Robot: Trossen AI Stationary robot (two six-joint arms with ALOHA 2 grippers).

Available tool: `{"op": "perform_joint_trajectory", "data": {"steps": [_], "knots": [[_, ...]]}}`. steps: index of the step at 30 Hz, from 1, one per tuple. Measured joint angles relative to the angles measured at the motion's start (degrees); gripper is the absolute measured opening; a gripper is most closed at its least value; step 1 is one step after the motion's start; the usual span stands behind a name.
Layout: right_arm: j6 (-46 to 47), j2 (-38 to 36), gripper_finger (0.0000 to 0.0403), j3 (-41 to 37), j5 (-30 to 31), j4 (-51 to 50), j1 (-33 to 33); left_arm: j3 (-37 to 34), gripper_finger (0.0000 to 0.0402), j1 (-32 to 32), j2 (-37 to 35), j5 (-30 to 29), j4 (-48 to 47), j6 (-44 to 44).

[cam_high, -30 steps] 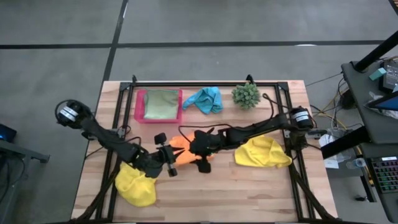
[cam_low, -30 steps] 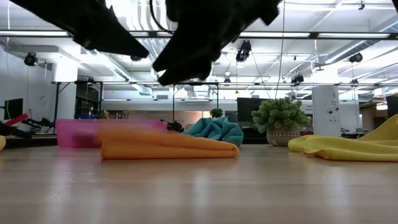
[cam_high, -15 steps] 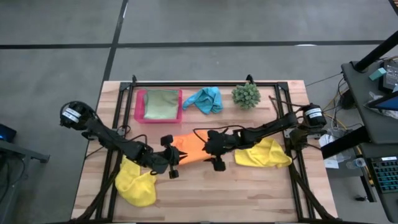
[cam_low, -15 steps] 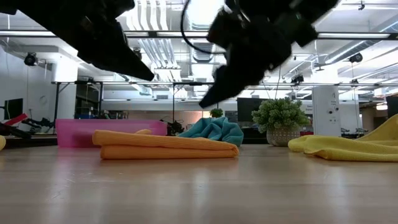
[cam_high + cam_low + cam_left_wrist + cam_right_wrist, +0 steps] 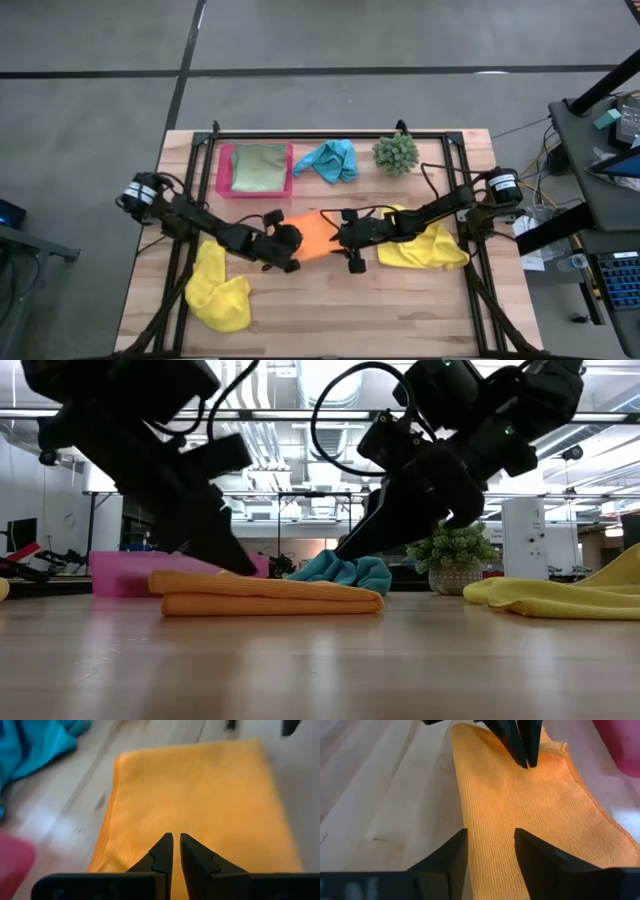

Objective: Fold microfiber towels
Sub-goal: Fold the orange towel, then put the orange towel into the bin

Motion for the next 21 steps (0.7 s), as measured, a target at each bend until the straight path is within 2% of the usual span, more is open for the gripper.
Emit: {"op": "perform_joint_trajectory", "data": {"steps": [2, 7, 10, 15, 21], "knots": [[-0.6, 0.0, 0.0139, 0.0, 0.1, 0.0, 0.0, 0.5, 0.0020, 0.1, -0.6, 0.4, -6.2, -3.6], [-2.1, 0.0, 0.0119, 0.0, 0.1, 0.0, 0.0, 3.5, 0.0020, 0.1, -3.6, 0.7, -29.8, -14.1], [-3.9, 0.0, 0.0112, 0.0, 0.2, 0.2, 0.0, 4.9, 0.0020, 0.1, -6.2, 1.0, -36.7, -15.4], [-7.3, 0.2, 0.0103, 0.0, 0.2, 2.1, -0.5, 5.5, 0.0020, 0.2, -11.7, 3.0, -38.0, -15.4], [-8.6, 0.4, 0.0089, -0.3, 0.1, 0.2, -1.2, 4.7, 0.0020, -0.6, -16.1, 13.4, -30.8, -18.4]]}}
